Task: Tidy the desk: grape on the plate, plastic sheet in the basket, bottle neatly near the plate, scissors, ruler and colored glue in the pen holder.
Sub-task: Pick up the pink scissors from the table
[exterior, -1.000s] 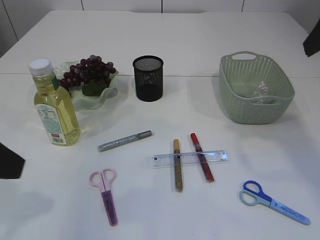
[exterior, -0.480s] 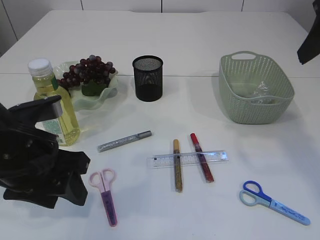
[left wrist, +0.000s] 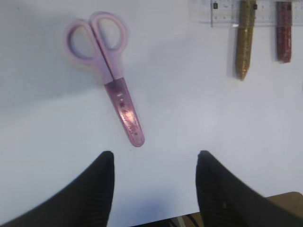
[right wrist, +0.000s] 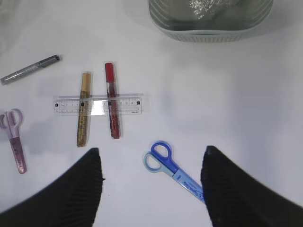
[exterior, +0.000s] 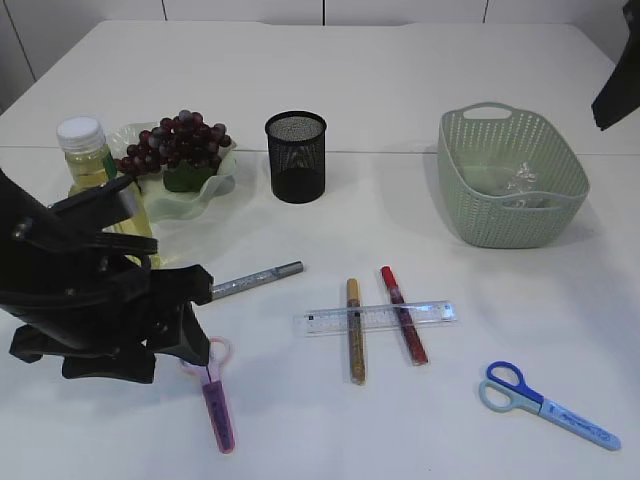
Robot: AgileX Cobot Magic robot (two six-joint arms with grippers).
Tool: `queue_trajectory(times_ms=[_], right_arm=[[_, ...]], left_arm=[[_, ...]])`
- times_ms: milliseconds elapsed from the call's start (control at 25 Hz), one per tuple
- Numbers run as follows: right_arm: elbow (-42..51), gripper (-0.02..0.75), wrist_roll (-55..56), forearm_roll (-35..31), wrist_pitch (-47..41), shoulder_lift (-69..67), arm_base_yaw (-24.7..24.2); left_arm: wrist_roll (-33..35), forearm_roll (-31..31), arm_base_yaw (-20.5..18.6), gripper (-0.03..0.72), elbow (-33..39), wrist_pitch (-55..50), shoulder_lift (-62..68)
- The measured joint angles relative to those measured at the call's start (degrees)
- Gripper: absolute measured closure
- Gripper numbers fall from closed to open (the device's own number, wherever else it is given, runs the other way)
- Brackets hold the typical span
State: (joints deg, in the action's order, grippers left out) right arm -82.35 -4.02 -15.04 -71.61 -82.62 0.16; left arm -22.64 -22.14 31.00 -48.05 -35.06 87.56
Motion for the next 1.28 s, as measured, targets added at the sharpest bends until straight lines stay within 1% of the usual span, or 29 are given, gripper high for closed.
queue_trajectory(times_ms=[200, 280, 400, 480, 600, 720, 880, 1080, 1280], right_arm=[[0.00, 0.227, 0.00, -1.82, 0.00, -1.93, 0.00], [0.00, 0.227, 0.00, -2.18, 0.10, -2.89, 0.00], [0.00, 0.227, 0.00, -2.53, 0.10, -4.29, 0.00], [0.00, 0.227, 0.00, -2.56, 0.18, -5.09, 0.00], [0.00, 0.227, 0.00, -2.68, 0.18, -6.18, 0.00], [0.00, 0.227, 0.00, -2.68, 0.18, -7.36, 0.00], [0.00, 0.227, 0.00, -3.41, 0.32, -8.35, 0.00], [-0.11, 0.227, -0.12, -4.53, 0.32, -8.73, 0.00], [-0.11, 0.227, -0.12, -4.80, 0.32, -8.73, 0.00]], left_arm=[[-8.93, 6.73, 0.33, 0.284, -0.13, -0.13, 2.45], [-12.68, 9.89, 0.75, 0.284, -1.87, -1.92, 3.37], [-17.26, 15.80, 2.71, 0.284, -7.91, -7.27, 6.51], [-20.64, 20.59, 4.62, 0.284, -13.32, -11.66, 9.05], [-25.78, 24.90, 7.48, 0.285, -18.44, -17.91, 12.99], [-28.23, 24.74, 8.40, 0.284, -19.37, -20.54, 15.51], [-31.38, 23.86, 8.40, 0.284, -19.37, -20.89, 16.15], [-36.14, 23.73, 8.40, 0.283, -19.51, -17.81, 16.18], [-37.34, 23.61, 8.40, 0.283, -19.63, -17.08, 18.96]])
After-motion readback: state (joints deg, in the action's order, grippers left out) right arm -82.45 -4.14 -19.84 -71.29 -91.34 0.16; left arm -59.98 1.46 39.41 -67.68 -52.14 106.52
